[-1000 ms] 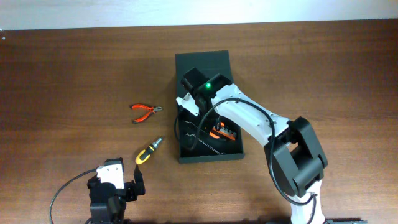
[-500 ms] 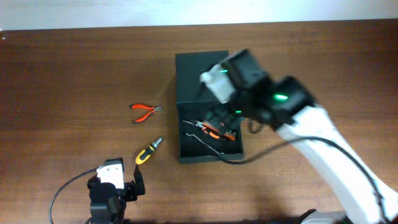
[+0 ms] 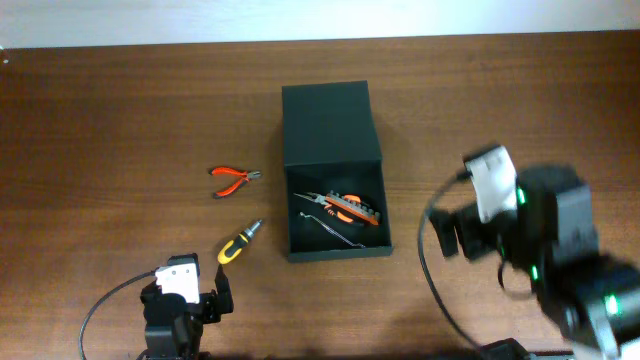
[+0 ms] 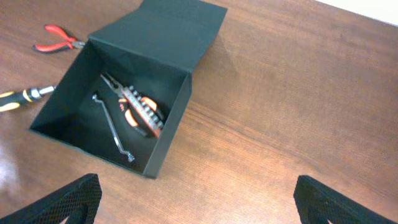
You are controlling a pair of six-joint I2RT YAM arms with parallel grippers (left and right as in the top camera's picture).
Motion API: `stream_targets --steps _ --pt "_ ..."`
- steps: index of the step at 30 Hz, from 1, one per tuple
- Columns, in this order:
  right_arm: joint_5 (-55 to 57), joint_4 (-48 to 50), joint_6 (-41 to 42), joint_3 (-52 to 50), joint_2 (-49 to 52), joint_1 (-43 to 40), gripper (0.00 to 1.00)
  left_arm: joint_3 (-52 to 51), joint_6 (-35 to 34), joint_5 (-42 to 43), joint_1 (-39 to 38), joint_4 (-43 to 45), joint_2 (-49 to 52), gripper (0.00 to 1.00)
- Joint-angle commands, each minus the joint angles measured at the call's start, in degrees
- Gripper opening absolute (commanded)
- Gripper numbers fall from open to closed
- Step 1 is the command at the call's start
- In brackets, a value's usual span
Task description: Pack container
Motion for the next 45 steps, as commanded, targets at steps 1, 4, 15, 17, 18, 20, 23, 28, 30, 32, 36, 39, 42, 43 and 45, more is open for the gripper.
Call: stream_targets --steps 1,4,15,17,18,20,23,28,30,32,36,39,42,43,45 --pt "-0.4 1.2 5.6 -7.2 -8.7 -0.4 0.99 -0.3 0.9 0.4 0.3 0.0 -0.5 0.99" --pt "-0.4 1.2 6.5 -12.9 -15.9 -0.4 0.99 -0.3 0.9 0.4 0.3 0.0 -0.5 0.99" --pt "-0.4 2.7 7.5 -16.9 -22.0 -0.4 0.99 -0.3 0.9 0.4 0.3 0.0 -0.5 0.99" --pt "-0.4 2.6 7.5 -16.9 -22.0 -0.4 0.99 -0.3 0.9 0.4 0.3 0.0 -0.5 0.99" --pt "-0.4 2.6 7.5 -16.9 -22.0 -0.4 0.99 -0.3 0.9 0.4 0.3 0.0 -0.5 0.99" --pt "-0.4 2.6 7.5 -16.9 -22.0 -0.4 0.99 -0.3 0.9 0.4 0.3 0.0 -0.5 0.99" --pt "-0.4 2.6 7.5 -16.9 -22.0 -0.4 0.99 -0.3 0.9 0.4 0.3 0.0 -0.5 0.99" --pt "-0.4 2.6 7.5 -16.9 -22.0 -0.4 0.99 -0.3 0.9 0.4 0.3 0.0 -0.5 0.99" --pt "-0.4 2.6 7.5 -16.9 -22.0 -0.4 0.99 -0.3 0.9 0.4 0.3 0.0 -0.5 0.99" --pt "-0.4 2.6 7.5 -16.9 -22.0 -0.4 0.99 -0.3 0.9 0.4 0.3 0.0 -0.5 0.99" --pt "-0.4 2.6 7.5 -16.9 -22.0 -0.4 0.99 0.0 0.9 0.4 0.3 0.0 0.1 0.99" --pt "-0.4 2.6 7.5 -16.9 -22.0 -0.4 0.99 1.9 0.9 1.1 0.3 0.2 2.7 0.99" --pt "-0.4 2.6 7.5 -16.9 -22.0 -0.4 0.99 6.2 0.9 3.9 0.3 0.7 7.3 0.99" --pt "-0.4 2.6 7.5 -16.9 -22.0 -0.4 0.99 8.2 0.9 4.9 0.3 0.8 9.4 0.99" --pt "-0.4 2.6 7.5 -16.9 -22.0 -0.4 0.99 13.2 0.9 7.0 0.3 0.8 14.5 0.99"
